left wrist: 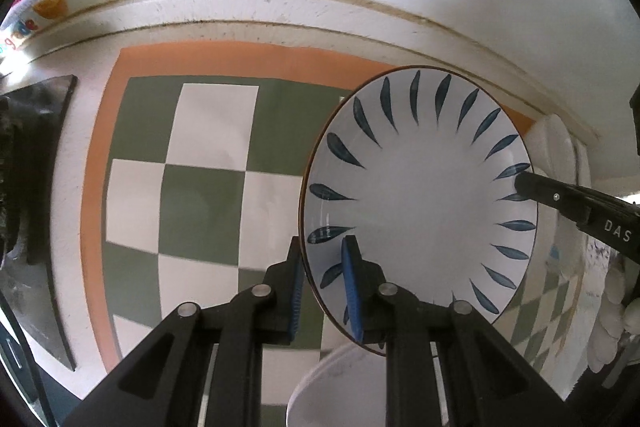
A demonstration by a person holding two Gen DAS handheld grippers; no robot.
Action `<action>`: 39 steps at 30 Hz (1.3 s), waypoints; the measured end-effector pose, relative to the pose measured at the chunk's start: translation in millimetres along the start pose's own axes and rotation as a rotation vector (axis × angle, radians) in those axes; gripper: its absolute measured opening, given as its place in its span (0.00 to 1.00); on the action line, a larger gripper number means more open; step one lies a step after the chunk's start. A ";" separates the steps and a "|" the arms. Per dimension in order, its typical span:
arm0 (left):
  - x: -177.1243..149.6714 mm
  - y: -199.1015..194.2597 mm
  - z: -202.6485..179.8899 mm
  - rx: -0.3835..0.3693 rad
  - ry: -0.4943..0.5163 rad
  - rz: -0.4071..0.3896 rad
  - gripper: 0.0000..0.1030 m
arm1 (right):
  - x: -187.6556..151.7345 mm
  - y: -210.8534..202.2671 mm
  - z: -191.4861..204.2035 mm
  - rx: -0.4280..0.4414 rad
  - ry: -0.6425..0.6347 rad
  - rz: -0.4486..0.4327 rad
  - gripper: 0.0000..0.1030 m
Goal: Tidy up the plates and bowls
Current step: 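Carry the blue-striped plate onto the plate stack and lower it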
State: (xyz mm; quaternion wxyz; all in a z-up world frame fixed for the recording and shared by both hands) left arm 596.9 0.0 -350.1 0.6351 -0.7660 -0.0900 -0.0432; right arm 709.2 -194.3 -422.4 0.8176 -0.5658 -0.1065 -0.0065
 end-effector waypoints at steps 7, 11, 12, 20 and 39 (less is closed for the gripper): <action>-33.8 -37.4 -9.5 -0.027 0.070 -0.046 0.16 | -52.6 -48.4 13.4 -0.001 0.031 -0.058 0.08; -55.9 -50.9 -9.7 -0.034 0.104 -0.068 0.16 | -92.9 -61.1 10.9 -0.011 0.058 -0.070 0.08; -64.8 -53.0 -9.6 -0.036 0.115 -0.070 0.16 | -105.3 -63.7 10.4 -0.009 0.068 -0.070 0.08; -110.2 -47.2 -14.7 -0.037 0.175 -0.060 0.16 | -177.7 -67.4 4.8 -0.003 0.131 -0.071 0.08; -150.2 6.8 -6.5 0.025 0.202 0.038 0.16 | -248.5 -21.1 -5.4 -0.002 0.195 0.004 0.08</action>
Point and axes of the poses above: each gripper's, at about its wrist camera, not at the fingertips, and y roughly the way its jaws point, z to its left, x to its top, the point moved 2 cm from there along y, roughly the way its jaws point, and after that the axes turned 6 degrees about -z, right-handed, at the moved point
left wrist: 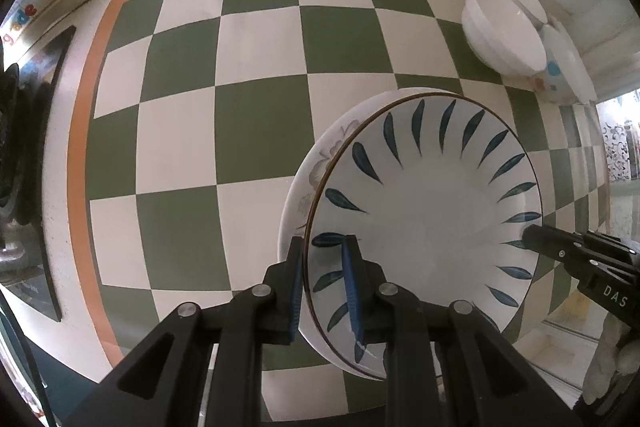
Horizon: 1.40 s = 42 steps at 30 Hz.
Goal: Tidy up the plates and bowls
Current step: 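Carry the blue-striped plate onto the plate stack and lower it, then open the right tool and raise it away from the stack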
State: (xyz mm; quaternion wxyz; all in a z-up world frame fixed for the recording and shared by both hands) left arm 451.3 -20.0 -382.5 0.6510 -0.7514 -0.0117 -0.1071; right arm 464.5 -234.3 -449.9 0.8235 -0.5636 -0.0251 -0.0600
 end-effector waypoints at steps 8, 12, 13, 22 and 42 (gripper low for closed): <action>0.3 5.0 -1.0 0.014 0.007 0.003 0.16 | 2.1 9.4 2.9 -0.026 -0.005 0.009 0.08; 0.8 9.3 -5.2 0.017 0.010 0.007 0.16 | 2.1 12.3 3.3 -0.037 -0.003 0.017 0.08; 0.7 9.8 -5.8 0.017 0.012 0.007 0.16 | 1.9 12.7 3.0 -0.038 -0.001 0.018 0.08; 4.9 13.2 -6.3 0.011 0.002 0.028 0.16 | 5.0 12.7 3.4 -0.054 0.018 0.013 0.11; -24.2 -60.3 -23.6 0.047 0.049 -0.063 0.21 | -24.4 -45.2 42.9 -0.173 -0.034 -0.093 0.21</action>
Point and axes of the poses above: each gripper's, at about its wrist camera, not at the fingertips, and y roughly the way its jaws point, z to its left, x to its top, the point moved 2 cm from there along y, roughly the way its jaws point, and after that the axes turned 6 degrees about -z, right-handed, at the moved point
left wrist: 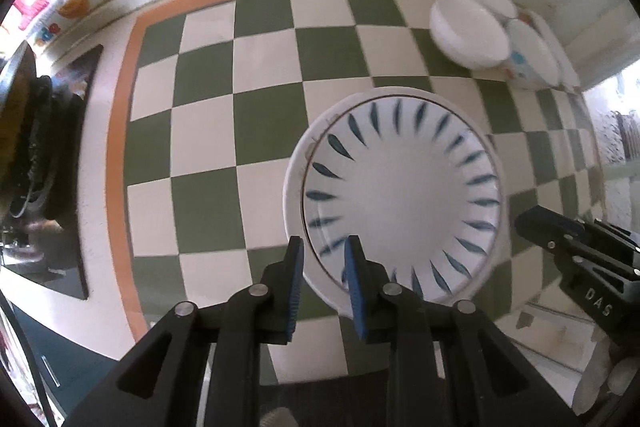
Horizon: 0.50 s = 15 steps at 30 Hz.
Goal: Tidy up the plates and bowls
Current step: 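Open the right tool and raise it away from the stack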
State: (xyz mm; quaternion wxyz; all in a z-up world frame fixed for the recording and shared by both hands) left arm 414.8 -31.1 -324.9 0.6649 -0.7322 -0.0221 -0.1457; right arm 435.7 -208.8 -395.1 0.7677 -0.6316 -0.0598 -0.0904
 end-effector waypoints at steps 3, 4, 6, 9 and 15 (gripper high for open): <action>-10.3 -21.1 -2.6 0.011 0.025 -0.047 0.35 | -15.6 -22.8 10.9 -0.007 0.005 -0.036 0.40; -14.4 -28.5 -0.3 0.013 0.027 -0.061 0.42 | -21.0 -29.5 13.4 -0.003 0.011 -0.046 0.41; -21.3 -39.8 2.5 0.014 0.028 -0.081 0.62 | -31.7 -41.5 17.7 0.005 0.026 -0.059 0.49; -28.4 -54.6 4.5 0.016 0.026 -0.109 0.76 | -47.0 -59.8 23.8 0.005 0.037 -0.086 0.58; -43.4 -78.9 7.0 -0.023 0.020 -0.133 0.87 | -68.0 -91.7 33.6 0.003 0.055 -0.139 0.81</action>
Point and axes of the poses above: each gripper's, at about its wrist camera, not at the fingertips, and y roughly the way its jaws point, z to its left, x to its top, the point moved 2 cm from there along y, roughly the way its jaws point, and after that the axes turned 6 degrees about -z, right-handed, at the moved point
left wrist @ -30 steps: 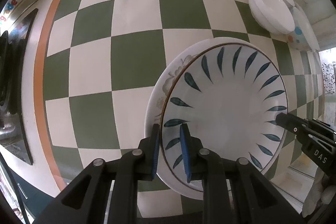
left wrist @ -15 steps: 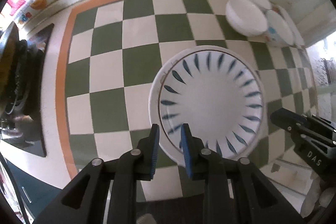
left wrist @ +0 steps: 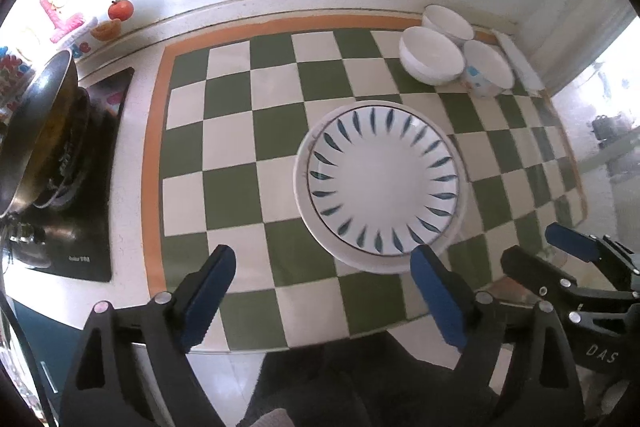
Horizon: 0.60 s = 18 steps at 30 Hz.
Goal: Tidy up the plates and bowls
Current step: 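Open the right tool and raise it away from the stack, then move the right tool to the plain white bowl and grasp its rim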
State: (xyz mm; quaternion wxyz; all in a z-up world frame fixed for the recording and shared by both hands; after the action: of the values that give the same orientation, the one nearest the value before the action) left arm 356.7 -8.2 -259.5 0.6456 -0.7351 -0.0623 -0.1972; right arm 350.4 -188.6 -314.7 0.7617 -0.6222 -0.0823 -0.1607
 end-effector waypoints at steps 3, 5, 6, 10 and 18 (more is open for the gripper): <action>-6.3 -15.7 -2.1 -0.008 0.006 -0.022 0.87 | -5.9 -16.0 4.5 -0.014 0.002 -0.021 0.84; -10.0 -23.6 -3.9 -0.022 0.009 -0.027 0.87 | -10.0 -25.8 7.2 -0.018 0.007 -0.030 0.85; -11.6 -26.4 -4.6 -0.026 0.008 -0.031 0.87 | -12.0 -32.0 8.6 -0.024 0.011 -0.040 0.86; -18.2 -37.1 -8.1 -0.046 0.013 -0.036 0.87 | -16.5 -51.1 14.4 -0.034 0.005 -0.066 0.87; 6.4 -38.8 -19.5 -0.023 -0.027 -0.079 0.87 | 6.4 -59.1 -11.4 0.060 0.058 -0.134 0.89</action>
State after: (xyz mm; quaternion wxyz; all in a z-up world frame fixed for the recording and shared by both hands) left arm 345.1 -22.1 -219.6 0.6280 -0.7420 -0.0977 -0.2131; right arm 334.9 -210.9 -260.6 0.7697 -0.5871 -0.1065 -0.2269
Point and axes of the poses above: each gripper's, at about its wrist camera, not at the fingertips, and y roughly the way its jaws point, z to its left, x to its top, the point moved 2 cm from there along y, roughly the way its jaws point, and after that the axes turned 6 degrees about -z, right-handed, at the moved point
